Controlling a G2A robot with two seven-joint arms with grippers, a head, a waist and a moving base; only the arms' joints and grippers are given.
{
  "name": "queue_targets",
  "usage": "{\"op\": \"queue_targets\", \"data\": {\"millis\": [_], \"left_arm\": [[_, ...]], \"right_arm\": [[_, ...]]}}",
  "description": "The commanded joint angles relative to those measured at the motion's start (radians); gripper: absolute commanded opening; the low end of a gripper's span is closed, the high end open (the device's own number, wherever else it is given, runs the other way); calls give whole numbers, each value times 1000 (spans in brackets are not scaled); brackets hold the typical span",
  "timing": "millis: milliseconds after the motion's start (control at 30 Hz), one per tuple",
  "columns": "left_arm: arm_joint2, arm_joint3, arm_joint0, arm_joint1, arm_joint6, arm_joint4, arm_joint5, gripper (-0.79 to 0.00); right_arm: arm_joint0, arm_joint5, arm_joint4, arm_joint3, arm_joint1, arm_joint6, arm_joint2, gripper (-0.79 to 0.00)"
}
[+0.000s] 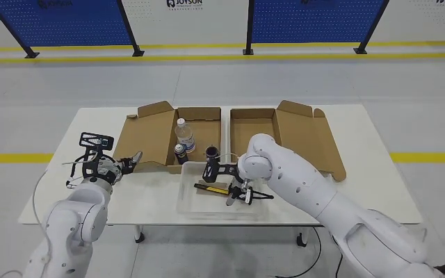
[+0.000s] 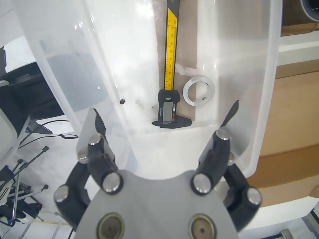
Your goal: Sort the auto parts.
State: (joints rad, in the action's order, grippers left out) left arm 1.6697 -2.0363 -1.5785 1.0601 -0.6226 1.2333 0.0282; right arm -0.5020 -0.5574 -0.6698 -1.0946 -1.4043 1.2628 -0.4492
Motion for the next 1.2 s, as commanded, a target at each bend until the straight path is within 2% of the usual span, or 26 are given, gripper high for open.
{"op": "queue_targets", "data": {"millis": [0, 300, 433, 700, 733, 767, 800, 833, 933, 1000, 1067, 1167], "left_arm": [[0, 0, 0, 0, 0, 0, 0, 0], [0, 0, 0, 0, 0, 0, 0, 0], [0, 0, 0, 0, 0, 0, 0, 0], [0, 0, 0, 0, 0, 0, 0, 0], [0, 0, 0, 0, 0, 0, 0, 0], [0, 0, 0, 0, 0, 0, 0, 0], [0, 0, 0, 0, 0, 0, 0, 0], [0, 0, 0, 0, 0, 0, 0, 0], [0, 0, 0, 0, 0, 0, 0, 0], [0, 0, 0, 0, 0, 0, 0, 0], [0, 0, 0, 0, 0, 0, 0, 0], [0, 0, 0, 0, 0, 0, 0, 0]], "right_arm": [[0, 2, 1, -1, 0, 1, -1, 0], [0, 2, 1, -1, 0, 1, -1, 0], [-22, -10, -60, -14, 1, -43, 17, 0], [-25, -15, -89, 14, -27, -74, 57, 0], [-26, -17, -85, 28, -31, -76, 61, -99], [-25, -15, -81, 41, -35, -76, 63, -274], [-24, -12, -75, 52, -39, -74, 65, -413], [-22, -11, -72, 60, -42, -76, 66, -443], [-20, -5, -65, 82, -50, -76, 68, -489], [-19, -2, -64, 92, -54, -73, 68, -471], [-18, 1, -65, 101, -57, -71, 70, -419], [-16, 5, -67, 115, -63, -66, 73, -422]]}}
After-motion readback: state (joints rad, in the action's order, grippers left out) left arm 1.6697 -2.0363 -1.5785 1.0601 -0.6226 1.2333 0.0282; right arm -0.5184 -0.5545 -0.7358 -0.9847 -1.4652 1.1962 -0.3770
